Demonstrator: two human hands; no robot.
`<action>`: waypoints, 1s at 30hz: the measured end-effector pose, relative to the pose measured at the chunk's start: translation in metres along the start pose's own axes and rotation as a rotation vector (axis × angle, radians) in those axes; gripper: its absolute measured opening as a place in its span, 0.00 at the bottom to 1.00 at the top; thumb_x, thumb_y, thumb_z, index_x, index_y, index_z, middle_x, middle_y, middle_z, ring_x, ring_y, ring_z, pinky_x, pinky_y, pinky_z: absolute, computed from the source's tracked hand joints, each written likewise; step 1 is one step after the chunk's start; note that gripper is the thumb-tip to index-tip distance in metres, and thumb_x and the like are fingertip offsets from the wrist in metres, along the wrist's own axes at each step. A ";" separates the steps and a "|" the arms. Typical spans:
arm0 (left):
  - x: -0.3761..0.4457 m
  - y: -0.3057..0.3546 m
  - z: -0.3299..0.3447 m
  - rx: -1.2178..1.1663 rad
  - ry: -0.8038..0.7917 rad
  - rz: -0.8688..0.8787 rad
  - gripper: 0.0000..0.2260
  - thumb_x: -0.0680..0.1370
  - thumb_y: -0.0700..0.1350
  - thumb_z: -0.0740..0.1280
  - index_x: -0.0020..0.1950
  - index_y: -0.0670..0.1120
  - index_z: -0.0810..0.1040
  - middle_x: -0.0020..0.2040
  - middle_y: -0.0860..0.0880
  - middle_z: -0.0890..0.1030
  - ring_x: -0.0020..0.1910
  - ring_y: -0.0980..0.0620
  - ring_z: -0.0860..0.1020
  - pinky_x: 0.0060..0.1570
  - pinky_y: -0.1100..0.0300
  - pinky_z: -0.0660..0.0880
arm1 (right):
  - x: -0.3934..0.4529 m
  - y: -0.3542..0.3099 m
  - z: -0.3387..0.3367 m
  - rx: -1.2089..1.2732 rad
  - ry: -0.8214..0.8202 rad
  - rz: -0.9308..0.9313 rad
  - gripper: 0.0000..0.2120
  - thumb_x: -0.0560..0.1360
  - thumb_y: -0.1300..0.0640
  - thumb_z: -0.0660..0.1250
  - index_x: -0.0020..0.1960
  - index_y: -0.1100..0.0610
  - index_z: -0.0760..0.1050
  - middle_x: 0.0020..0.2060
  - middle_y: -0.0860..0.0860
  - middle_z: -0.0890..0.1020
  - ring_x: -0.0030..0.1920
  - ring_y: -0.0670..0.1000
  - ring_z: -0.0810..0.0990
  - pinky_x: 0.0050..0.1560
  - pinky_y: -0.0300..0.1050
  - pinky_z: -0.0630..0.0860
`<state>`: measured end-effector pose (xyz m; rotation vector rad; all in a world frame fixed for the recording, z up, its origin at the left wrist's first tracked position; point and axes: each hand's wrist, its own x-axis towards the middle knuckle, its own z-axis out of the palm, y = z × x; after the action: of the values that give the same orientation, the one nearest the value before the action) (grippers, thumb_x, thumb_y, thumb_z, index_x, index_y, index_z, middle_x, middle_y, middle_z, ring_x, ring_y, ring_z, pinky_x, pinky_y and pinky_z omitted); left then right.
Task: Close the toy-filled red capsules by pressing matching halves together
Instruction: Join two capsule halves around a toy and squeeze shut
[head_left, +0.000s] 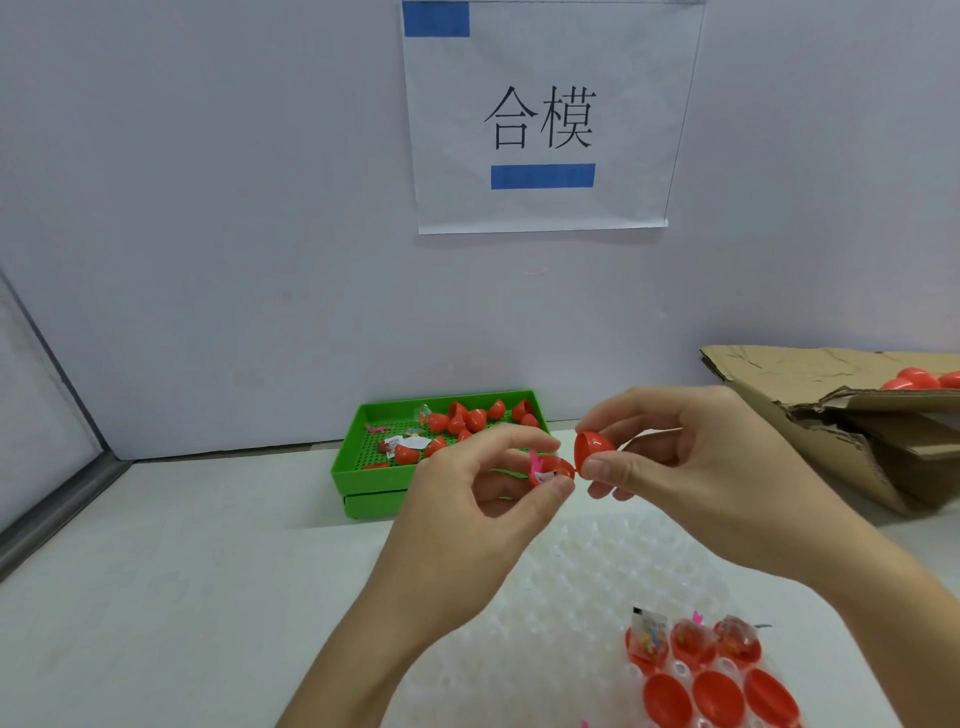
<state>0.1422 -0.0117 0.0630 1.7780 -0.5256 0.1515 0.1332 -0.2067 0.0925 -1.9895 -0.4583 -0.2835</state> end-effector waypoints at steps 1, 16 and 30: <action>0.000 0.000 0.000 0.005 0.010 0.006 0.07 0.75 0.43 0.74 0.51 0.53 0.83 0.43 0.53 0.84 0.43 0.54 0.85 0.46 0.62 0.80 | 0.000 0.000 0.000 0.003 0.000 0.001 0.11 0.65 0.47 0.74 0.46 0.48 0.83 0.39 0.45 0.86 0.37 0.47 0.86 0.42 0.39 0.82; 0.000 0.001 0.005 0.007 0.111 0.027 0.09 0.74 0.43 0.75 0.51 0.54 0.81 0.42 0.51 0.84 0.40 0.53 0.85 0.43 0.62 0.81 | -0.002 -0.004 0.002 0.046 -0.015 0.028 0.15 0.63 0.49 0.77 0.49 0.47 0.84 0.40 0.46 0.87 0.40 0.47 0.87 0.50 0.43 0.82; 0.001 0.001 0.005 -0.095 0.174 0.143 0.09 0.73 0.38 0.75 0.49 0.49 0.82 0.43 0.53 0.86 0.44 0.55 0.84 0.45 0.67 0.79 | 0.000 0.000 -0.002 0.095 0.034 0.012 0.13 0.66 0.55 0.76 0.50 0.50 0.84 0.41 0.46 0.87 0.43 0.48 0.87 0.47 0.37 0.81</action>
<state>0.1418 -0.0171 0.0627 1.6170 -0.5250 0.3712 0.1331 -0.2078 0.0935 -1.8911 -0.4298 -0.2827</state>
